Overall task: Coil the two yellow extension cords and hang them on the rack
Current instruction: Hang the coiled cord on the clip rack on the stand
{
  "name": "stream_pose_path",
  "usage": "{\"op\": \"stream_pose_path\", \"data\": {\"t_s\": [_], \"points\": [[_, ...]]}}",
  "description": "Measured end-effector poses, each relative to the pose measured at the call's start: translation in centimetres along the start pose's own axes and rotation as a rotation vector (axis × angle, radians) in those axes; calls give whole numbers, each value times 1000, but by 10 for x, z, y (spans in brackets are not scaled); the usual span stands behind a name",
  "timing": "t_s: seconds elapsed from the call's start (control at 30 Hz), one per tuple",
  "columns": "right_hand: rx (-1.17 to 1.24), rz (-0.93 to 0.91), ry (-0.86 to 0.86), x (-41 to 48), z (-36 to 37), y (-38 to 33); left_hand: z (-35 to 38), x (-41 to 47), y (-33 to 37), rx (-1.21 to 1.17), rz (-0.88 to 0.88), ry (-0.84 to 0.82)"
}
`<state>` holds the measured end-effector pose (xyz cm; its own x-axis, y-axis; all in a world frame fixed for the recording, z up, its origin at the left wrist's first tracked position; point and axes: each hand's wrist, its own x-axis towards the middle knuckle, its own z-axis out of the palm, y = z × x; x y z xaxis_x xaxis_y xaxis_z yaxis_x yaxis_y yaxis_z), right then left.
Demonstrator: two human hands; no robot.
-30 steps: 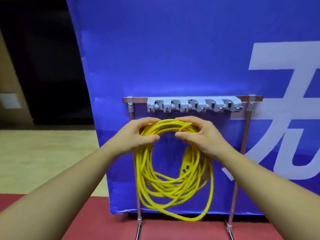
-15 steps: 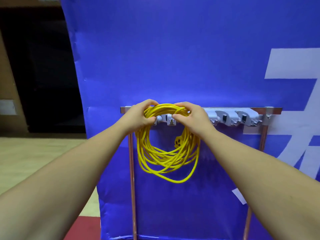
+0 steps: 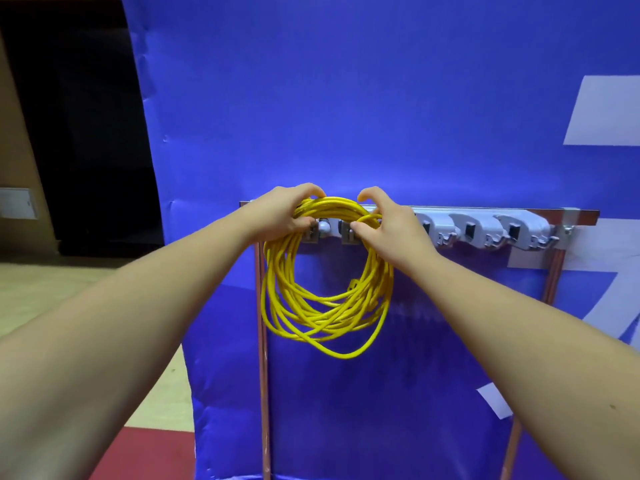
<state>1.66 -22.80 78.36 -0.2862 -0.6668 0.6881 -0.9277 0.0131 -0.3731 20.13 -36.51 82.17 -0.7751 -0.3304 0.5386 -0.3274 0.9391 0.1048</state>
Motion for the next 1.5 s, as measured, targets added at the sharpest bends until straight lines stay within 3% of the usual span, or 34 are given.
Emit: {"op": "stream_pose_path", "data": {"t_s": [0.2, 0.4, 0.63, 0.77, 1.0, 1.17, 1.33, 1.5], "points": [[2, 25, 3, 5, 5, 11, 15, 3, -12, 36, 26, 42], [-156, -140, -3, 2, 7, 18, 33, -23, -18, -242, -6, 118], [157, 108, 188, -9, 11, 5, 52, -32, -7, -426, -160, 395], [-16, 149, 202, -19, 14, 1, 56, -31, 8, -463, -258, 445], [-206, 45, 58, -36, -14, -9, 28, -56, 25, -267, -277, 204], [-104, 152, 55, -73, -38, -26, 10, -78, 45, -150, -334, 172], [-79, 289, -42, -150, -44, -29, 13, -125, 84, -213, -411, 162], [-69, 461, -216, -257, -25, -11, 61, -216, 126, -260, -492, -20]]}}
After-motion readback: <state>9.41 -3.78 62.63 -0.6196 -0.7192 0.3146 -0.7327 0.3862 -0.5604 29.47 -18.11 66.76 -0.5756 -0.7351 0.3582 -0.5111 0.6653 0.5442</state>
